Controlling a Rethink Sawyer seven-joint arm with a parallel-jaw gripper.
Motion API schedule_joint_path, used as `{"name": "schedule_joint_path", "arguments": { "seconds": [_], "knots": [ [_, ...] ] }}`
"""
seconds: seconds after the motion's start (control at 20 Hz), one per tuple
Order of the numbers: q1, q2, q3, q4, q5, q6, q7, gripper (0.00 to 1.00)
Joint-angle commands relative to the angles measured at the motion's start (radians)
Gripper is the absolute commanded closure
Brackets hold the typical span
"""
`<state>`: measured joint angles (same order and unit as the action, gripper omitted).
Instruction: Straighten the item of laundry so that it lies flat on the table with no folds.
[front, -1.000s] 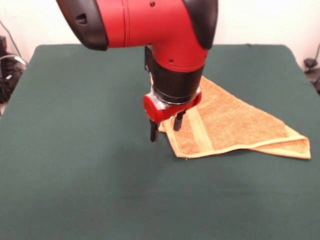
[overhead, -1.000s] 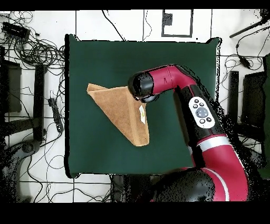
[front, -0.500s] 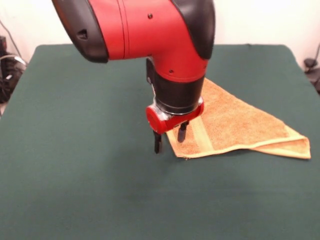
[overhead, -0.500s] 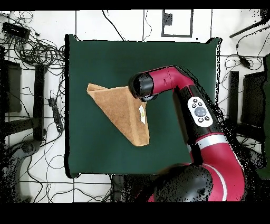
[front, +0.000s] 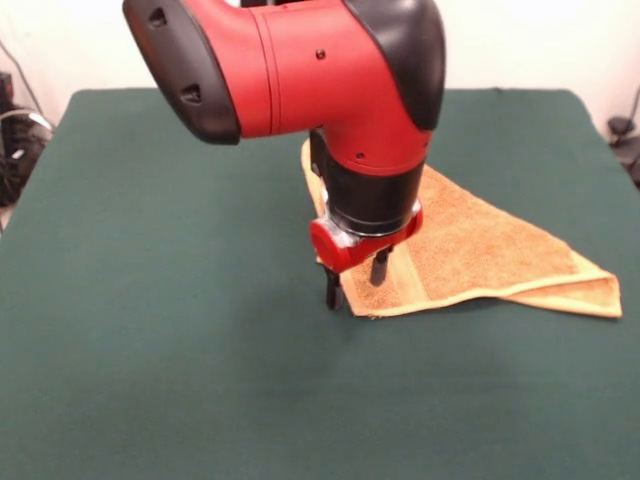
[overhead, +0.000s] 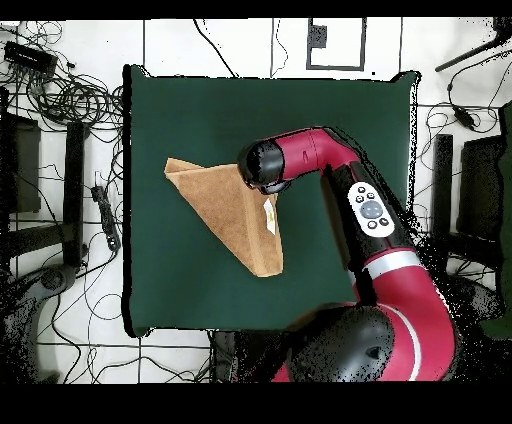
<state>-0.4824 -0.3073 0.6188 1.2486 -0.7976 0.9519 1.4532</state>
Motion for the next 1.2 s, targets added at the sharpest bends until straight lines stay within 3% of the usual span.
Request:
{"name": "schedule_joint_path", "arguments": {
  "seconds": [0.05, 1.2],
  "knots": [
    [0.044, 0.072, 0.022, 0.015, 0.024, -0.027, -0.107, 0.0],
    [0.054, 0.126, 0.012, -0.047, 0.018, -0.15, -0.002, 0.0]
  ]
}}
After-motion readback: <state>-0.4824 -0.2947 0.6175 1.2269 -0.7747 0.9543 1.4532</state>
